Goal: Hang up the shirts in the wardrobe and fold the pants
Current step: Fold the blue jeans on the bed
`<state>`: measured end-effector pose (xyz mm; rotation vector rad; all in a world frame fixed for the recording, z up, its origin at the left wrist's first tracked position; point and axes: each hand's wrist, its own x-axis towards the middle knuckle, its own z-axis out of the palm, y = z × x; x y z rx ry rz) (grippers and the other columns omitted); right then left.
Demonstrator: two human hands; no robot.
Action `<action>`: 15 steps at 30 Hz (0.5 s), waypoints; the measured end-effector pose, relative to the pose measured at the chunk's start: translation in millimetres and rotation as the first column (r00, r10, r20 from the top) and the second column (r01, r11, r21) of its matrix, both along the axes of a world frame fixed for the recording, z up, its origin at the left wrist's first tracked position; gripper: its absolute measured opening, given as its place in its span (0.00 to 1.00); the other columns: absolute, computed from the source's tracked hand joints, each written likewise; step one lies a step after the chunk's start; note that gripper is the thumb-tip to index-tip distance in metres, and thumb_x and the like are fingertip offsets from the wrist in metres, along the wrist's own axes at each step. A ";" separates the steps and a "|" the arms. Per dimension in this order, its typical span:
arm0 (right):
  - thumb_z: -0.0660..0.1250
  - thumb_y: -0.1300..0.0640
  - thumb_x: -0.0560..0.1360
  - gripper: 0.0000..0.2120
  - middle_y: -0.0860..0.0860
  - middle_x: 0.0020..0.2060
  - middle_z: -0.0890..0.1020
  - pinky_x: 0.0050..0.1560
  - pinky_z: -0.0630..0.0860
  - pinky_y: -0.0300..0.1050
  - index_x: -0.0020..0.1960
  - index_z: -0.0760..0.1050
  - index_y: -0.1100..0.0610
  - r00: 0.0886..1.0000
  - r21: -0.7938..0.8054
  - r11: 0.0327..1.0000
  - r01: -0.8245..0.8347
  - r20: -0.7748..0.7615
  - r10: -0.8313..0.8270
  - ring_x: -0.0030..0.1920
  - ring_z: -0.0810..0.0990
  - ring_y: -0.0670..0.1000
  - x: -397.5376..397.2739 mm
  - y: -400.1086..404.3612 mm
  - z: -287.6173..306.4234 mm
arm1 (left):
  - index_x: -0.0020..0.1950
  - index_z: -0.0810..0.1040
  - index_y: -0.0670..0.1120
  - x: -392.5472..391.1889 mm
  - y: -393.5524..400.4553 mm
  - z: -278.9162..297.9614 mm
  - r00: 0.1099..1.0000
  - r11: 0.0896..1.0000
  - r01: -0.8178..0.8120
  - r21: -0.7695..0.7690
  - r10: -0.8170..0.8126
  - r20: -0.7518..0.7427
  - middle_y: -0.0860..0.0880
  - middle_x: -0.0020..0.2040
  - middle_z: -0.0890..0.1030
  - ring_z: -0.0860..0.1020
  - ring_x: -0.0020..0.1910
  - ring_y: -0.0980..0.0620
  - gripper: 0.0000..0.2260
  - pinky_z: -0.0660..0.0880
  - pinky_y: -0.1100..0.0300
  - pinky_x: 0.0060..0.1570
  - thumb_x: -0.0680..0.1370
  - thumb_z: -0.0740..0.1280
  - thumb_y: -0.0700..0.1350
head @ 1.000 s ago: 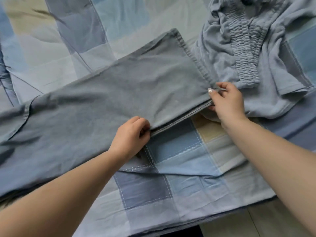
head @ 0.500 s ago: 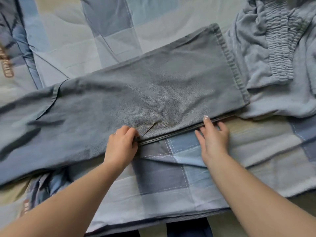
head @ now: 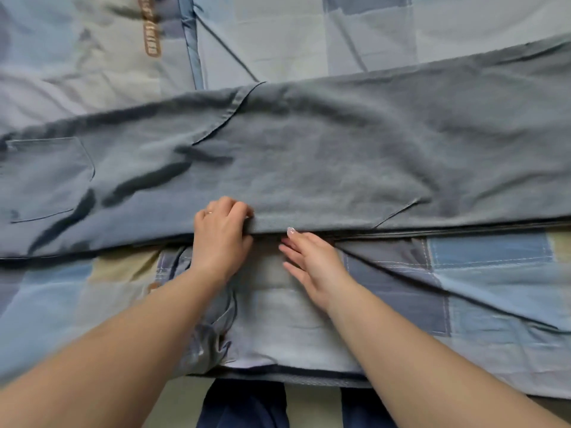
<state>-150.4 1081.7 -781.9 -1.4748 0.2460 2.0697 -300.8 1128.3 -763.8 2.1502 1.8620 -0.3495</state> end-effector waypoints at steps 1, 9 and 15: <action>0.65 0.54 0.77 0.04 0.46 0.48 0.80 0.54 0.72 0.44 0.46 0.73 0.53 1.000 0.008 1.000 -0.005 0.002 0.005 0.50 0.79 0.43 -13.9 4.6 2.0 | 0.50 0.78 0.45 -16.9 1.3 4.9 1.000 1.000 -0.004 0.017 0.004 0.001 0.44 0.50 0.77 0.74 0.51 0.40 0.13 0.65 0.50 0.50 0.66 0.71 0.39; 0.67 0.56 0.76 0.04 0.46 0.39 0.79 0.33 0.71 0.35 0.44 0.74 0.54 0.995 0.078 0.995 0.067 0.075 -0.073 0.34 0.79 0.41 -100.7 37.0 22.5 | 0.47 0.82 0.45 -97.9 7.7 26.4 0.986 0.994 0.012 0.112 -0.030 0.163 0.45 0.44 0.80 0.79 0.46 0.41 0.06 0.69 0.49 0.48 0.71 0.71 0.41; 0.69 0.48 0.74 0.15 0.47 0.22 0.79 0.24 0.67 0.32 0.35 0.77 0.57 0.909 0.099 0.980 -0.175 0.399 0.122 0.21 0.72 0.42 -120.2 24.0 27.5 | 0.47 0.81 0.45 -124.5 -5.3 34.5 0.932 0.980 0.188 0.069 -0.200 0.304 0.45 0.43 0.79 0.78 0.46 0.41 0.06 0.71 0.50 0.43 0.73 0.70 0.45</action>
